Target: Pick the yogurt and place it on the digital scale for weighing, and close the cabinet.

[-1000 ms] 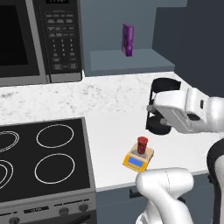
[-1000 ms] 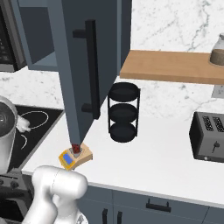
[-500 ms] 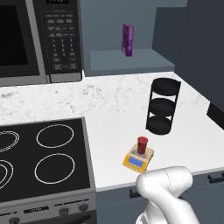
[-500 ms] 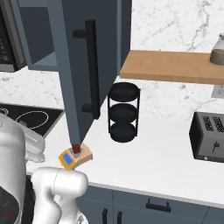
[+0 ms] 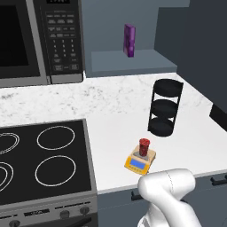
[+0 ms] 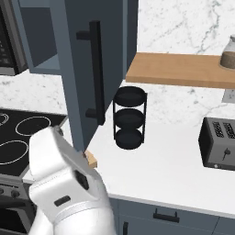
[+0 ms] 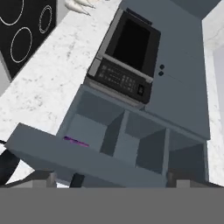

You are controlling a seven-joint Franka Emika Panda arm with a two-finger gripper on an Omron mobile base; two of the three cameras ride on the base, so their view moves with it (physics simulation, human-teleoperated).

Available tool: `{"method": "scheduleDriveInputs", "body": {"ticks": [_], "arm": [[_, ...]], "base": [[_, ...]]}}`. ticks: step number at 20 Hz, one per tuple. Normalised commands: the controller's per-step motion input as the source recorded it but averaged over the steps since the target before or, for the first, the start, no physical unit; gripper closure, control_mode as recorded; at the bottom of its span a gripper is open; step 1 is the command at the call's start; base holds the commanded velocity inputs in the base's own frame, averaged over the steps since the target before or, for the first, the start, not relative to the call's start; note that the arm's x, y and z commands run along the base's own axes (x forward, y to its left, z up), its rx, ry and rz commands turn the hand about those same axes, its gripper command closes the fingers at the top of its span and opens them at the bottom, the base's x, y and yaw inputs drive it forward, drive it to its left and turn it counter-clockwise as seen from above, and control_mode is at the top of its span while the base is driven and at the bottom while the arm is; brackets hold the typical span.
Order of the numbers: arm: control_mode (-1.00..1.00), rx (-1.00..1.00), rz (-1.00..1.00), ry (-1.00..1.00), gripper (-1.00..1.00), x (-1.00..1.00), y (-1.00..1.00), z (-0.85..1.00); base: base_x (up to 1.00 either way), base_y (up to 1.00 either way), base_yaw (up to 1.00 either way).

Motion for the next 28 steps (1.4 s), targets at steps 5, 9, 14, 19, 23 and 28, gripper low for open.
{"method": "scheduleDriveInputs", "body": {"ticks": [5, 9, 14, 19, 23, 28], "arm": [[-1.0, 0.43, -0.12, -0.33, -1.0, 0.87, -0.39, -1.0], [-1.0, 0.2, -0.05, -0.21, -1.0, 1.0, -0.11, -1.0], [-1.0, 0.16, -0.01, -0.09, -1.0, 1.0, -0.03, -1.0], [-1.0, 0.3, -0.01, 0.06, -1.0, 1.0, -0.36, -0.27], [-1.0, 0.19, 0.04, 0.03, -1.0, 1.0, 0.05, -0.22], [-1.0, 0.24, 0.14, 0.02, -1.0, 1.0, -0.14, 0.04]], "base": [[0.0, 0.0, 0.0], [0.0, 0.0, 0.0], [0.0, 0.0, 0.0], [0.0, 0.0, 0.0], [0.0, 0.0, 0.0], [0.0, 0.0, 0.0]]}}
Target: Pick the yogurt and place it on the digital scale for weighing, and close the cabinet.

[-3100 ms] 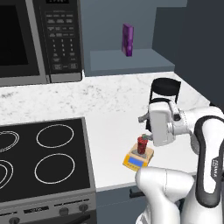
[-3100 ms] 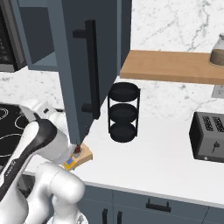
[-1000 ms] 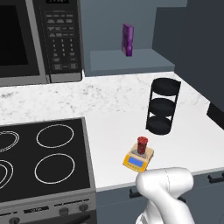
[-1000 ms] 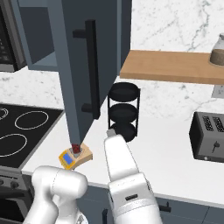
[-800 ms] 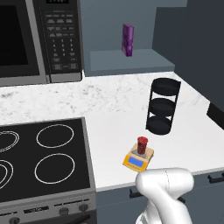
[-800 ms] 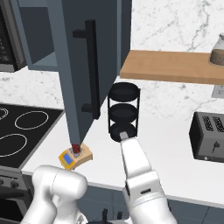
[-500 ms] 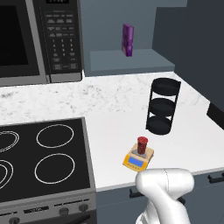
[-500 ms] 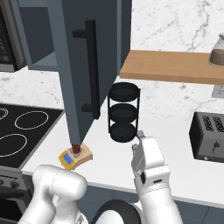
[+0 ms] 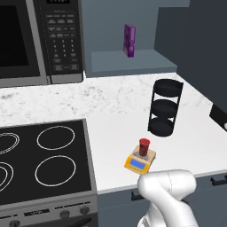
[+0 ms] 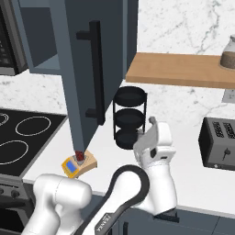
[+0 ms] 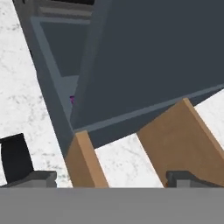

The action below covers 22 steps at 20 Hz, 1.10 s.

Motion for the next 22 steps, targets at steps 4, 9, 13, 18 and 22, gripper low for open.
{"method": "scheduleDriveInputs", "body": {"ticks": [4, 9, 13, 18, 22], "arm": [[-1.0, 0.27, 0.18, 0.01, -1.0, 0.79, -0.4, 0.43], [-1.0, 0.15, 0.17, -0.03, -1.0, 0.21, -0.02, 0.41], [-1.0, 0.01, 0.11, -0.04, -1.0, 0.0, 0.4, 0.38], [-1.0, -0.01, 0.02, -0.04, -1.0, 0.0, 0.83, 0.17], [-1.0, -0.05, 0.0, -0.05, -1.0, 0.0, 0.99, 0.22]], "base": [[0.0, 0.0, 0.0], [0.0, 0.0, 0.0], [0.0, 0.0, 0.0], [0.0, 0.0, 0.0], [0.0, 0.0, 0.0]]}}
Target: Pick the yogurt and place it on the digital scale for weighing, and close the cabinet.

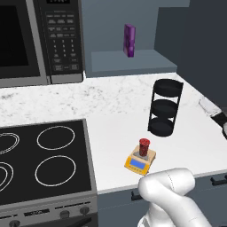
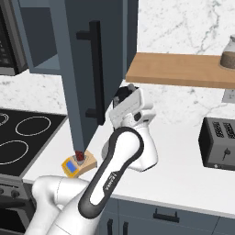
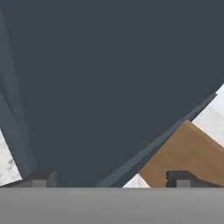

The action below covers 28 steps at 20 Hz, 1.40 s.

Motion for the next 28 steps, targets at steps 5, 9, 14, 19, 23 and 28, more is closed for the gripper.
{"method": "scheduleDriveInputs", "body": {"ticks": [5, 9, 14, 19, 23, 28], "arm": [[-1.0, -0.08, -0.01, -0.07, -1.0, 0.0, 1.0, 0.45], [-1.0, -0.08, -0.01, -0.15, -1.0, 0.0, 0.89, 0.8], [-1.0, -0.1, -0.09, -0.08, -1.0, 0.18, 0.91, 0.64], [-1.0, -0.1, -0.19, 0.0, -1.0, 0.39, 0.65, 0.21], [-1.0, -0.01, -0.16, 0.0, -1.0, 0.08, 0.13, 0.11], [-1.0, 0.0, -0.07, 0.0, -1.0, 0.16, 0.07, 0.03]], "base": [[0.0, 0.0, 0.0], [0.0, 0.0, 0.0], [0.0, 0.0, 0.0], [0.0, 0.0, 0.0], [0.0, 0.0, 0.0], [0.0, 0.0, 0.0]]}}
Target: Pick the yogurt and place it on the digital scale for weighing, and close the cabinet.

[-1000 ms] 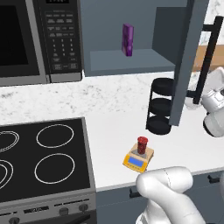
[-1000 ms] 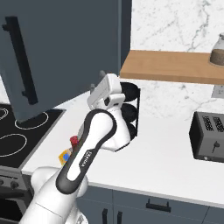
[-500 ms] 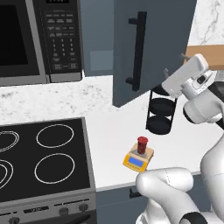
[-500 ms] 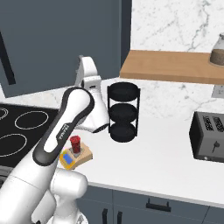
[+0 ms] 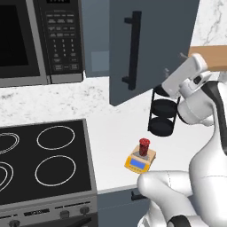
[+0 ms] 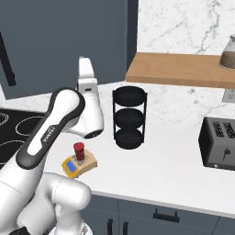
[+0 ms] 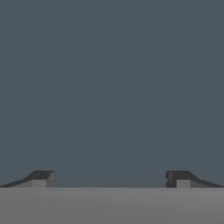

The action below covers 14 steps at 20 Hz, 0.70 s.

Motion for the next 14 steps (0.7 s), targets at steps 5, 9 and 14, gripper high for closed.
{"method": "scheduleDriveInputs", "body": {"ticks": [5, 9, 14], "arm": [[-1.0, 0.0, -0.03, 0.01, -1.0, 0.75, 0.13, 0.0], [-1.0, 0.0, 0.0, 0.01, -1.0, 0.45, 0.01, 0.0], [-1.0, 0.0, 0.0, 0.0, -1.0, 0.43, 0.01, 0.0]], "base": [[0.0, 0.0, 0.0], [0.0, 0.0, 0.0], [0.0, 0.0, 0.0]]}}
